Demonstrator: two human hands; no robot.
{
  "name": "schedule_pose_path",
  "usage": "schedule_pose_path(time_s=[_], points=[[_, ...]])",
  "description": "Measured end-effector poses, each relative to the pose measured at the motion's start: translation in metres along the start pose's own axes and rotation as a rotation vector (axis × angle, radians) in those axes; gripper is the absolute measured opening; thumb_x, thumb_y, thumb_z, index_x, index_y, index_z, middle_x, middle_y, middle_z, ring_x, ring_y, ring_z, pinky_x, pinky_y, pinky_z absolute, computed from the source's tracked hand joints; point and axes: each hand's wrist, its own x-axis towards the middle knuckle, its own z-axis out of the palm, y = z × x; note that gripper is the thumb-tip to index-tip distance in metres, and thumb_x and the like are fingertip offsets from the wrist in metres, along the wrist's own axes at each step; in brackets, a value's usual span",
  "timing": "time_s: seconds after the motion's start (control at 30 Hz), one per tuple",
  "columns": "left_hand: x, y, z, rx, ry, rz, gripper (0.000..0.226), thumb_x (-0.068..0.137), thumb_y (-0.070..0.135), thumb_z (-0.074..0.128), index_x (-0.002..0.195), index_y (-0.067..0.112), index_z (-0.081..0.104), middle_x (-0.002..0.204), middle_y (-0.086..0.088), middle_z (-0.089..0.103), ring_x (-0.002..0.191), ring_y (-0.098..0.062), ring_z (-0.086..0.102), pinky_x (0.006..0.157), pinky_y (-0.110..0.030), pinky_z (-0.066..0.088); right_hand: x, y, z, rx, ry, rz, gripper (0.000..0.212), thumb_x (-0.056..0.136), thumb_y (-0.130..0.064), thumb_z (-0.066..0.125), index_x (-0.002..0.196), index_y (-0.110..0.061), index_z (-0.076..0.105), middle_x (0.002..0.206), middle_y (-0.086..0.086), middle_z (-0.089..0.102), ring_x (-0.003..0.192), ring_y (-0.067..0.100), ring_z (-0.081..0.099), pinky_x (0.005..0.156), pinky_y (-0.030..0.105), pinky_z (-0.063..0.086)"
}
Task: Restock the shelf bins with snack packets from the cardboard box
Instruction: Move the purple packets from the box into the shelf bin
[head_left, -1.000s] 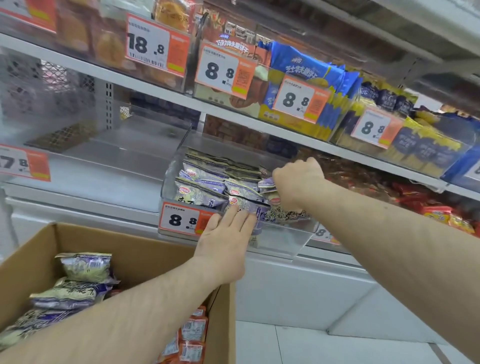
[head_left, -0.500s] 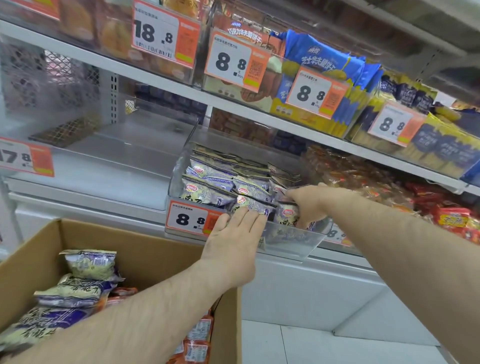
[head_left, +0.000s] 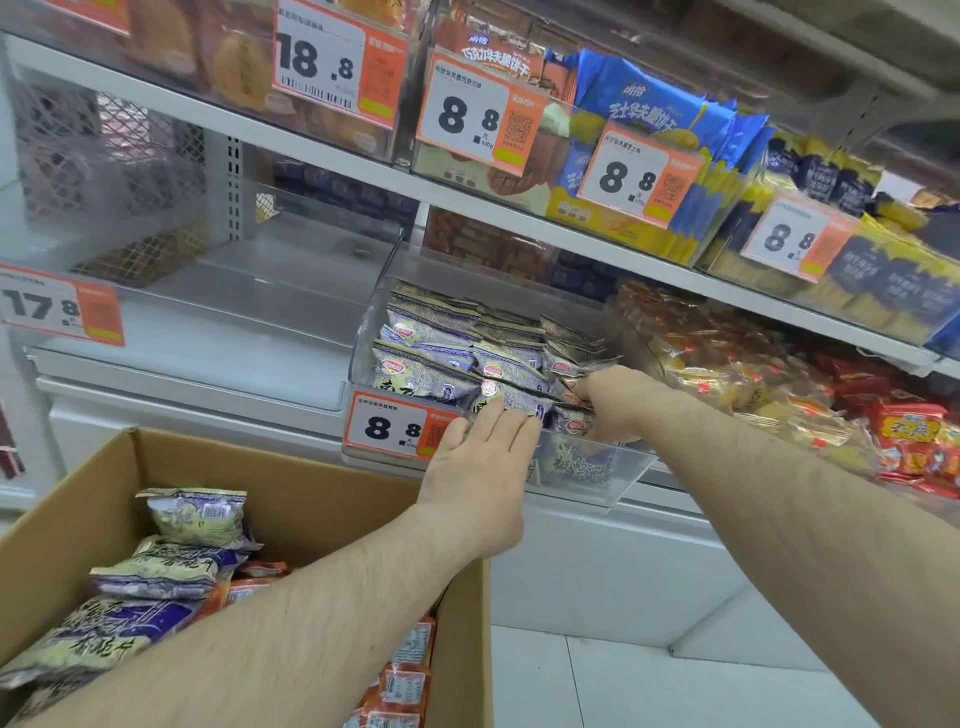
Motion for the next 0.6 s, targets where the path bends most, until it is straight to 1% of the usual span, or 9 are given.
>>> schedule_pose_path(time_s=[0.1,0.17,0.23,0.3,0.33,0.37,0.43,0.53,0.6], points=[[-0.008,-0.007,-0.006,-0.123,-0.047,0.042,0.090,0.091,0.020,0.052,0.157,0.020,-0.009,0.164,0.007,-0.019,0.148,-0.014,-0.025,0.121,-0.039,-0.001,-0.007,0.000,-0.005,0.045,0.020,0.047,0.030,0.083,-0.019,0.067,0.112,-0.014,0.061,0.092,0.002,0.056,0.086,0.026,0.057,0.069,0.030,0.046],[-0.027,-0.018,-0.011,-0.228,-0.014,0.078,0.090,0.091,0.022,0.054,0.158,0.023,-0.007,0.162,0.012,-0.022,0.149,-0.008,-0.020,0.122,-0.033,0.001,-0.018,-0.009,-0.009,0.120,0.164,0.125,0.032,0.082,-0.010,0.061,0.114,-0.012,0.060,0.110,0.008,0.055,0.094,0.032,0.061,0.075,0.036,0.053],[-0.055,-0.034,-0.016,-0.305,-0.004,0.036,0.087,0.092,0.024,0.057,0.159,0.025,0.001,0.164,0.016,-0.014,0.150,-0.006,-0.003,0.120,-0.027,0.008,-0.037,-0.030,-0.011,0.255,0.448,0.165,0.036,0.082,-0.006,0.058,0.117,-0.011,0.059,0.123,0.011,0.048,0.095,0.037,0.061,0.074,0.041,0.052],[-0.085,-0.055,-0.023,-0.401,-0.046,-0.093,0.081,0.093,0.025,0.058,0.158,0.029,0.010,0.165,0.014,0.005,0.149,-0.009,0.016,0.120,-0.028,0.021,-0.058,-0.065,-0.009,0.404,0.733,0.065,0.032,0.081,-0.008,0.061,0.112,-0.010,0.065,0.118,0.011,0.054,0.092,0.038,0.061,0.071,0.043,0.053],[-0.099,-0.067,-0.027,-0.440,-0.073,-0.164,0.078,0.092,0.025,0.058,0.157,0.030,0.015,0.164,0.011,0.016,0.146,-0.011,0.026,0.118,-0.031,0.028,-0.067,-0.085,-0.008,0.486,0.803,-0.007,0.027,0.080,-0.010,0.063,0.106,-0.010,0.069,0.112,0.010,0.059,0.092,0.038,0.062,0.071,0.044,0.054],[-0.111,-0.079,-0.032,-0.457,-0.103,-0.227,0.075,0.092,0.024,0.059,0.156,0.030,0.021,0.160,0.008,0.027,0.142,-0.013,0.035,0.114,-0.033,0.035,-0.074,-0.105,-0.007,0.561,0.799,-0.067,0.022,0.080,-0.011,0.064,0.100,-0.012,0.072,0.105,0.009,0.063,0.093,0.036,0.063,0.073,0.045,0.054],[-0.135,-0.105,-0.041,-0.452,-0.174,-0.330,0.068,0.091,0.020,0.060,0.152,0.026,0.030,0.152,0.005,0.042,0.132,-0.013,0.047,0.107,-0.031,0.043,-0.080,-0.145,-0.005,0.647,0.661,-0.179,0.016,0.081,-0.017,0.062,0.093,-0.016,0.073,0.097,0.004,0.068,0.095,0.030,0.063,0.078,0.042,0.054],[-0.166,-0.138,-0.058,-0.420,-0.268,-0.455,0.062,0.091,0.021,0.061,0.148,0.026,0.037,0.143,0.005,0.051,0.103,-0.010,0.061,0.088,-0.026,0.050,-0.070,-0.199,-0.004,0.659,0.427,-0.265,0.014,0.082,-0.025,0.058,0.087,-0.021,0.071,0.094,0.001,0.070,0.092,0.025,0.065,0.078,0.037,0.055],[-0.182,-0.159,-0.069,-0.383,-0.296,-0.526,0.060,0.091,0.025,0.063,0.145,0.026,0.039,0.139,0.005,0.054,0.101,-0.010,0.062,0.082,-0.024,0.049,-0.058,-0.231,0.000,0.682,0.300,-0.310,0.013,0.081,-0.026,0.059,0.086,-0.023,0.070,0.094,-0.001,0.071,0.090,0.023,0.065,0.078,0.039,0.056]])
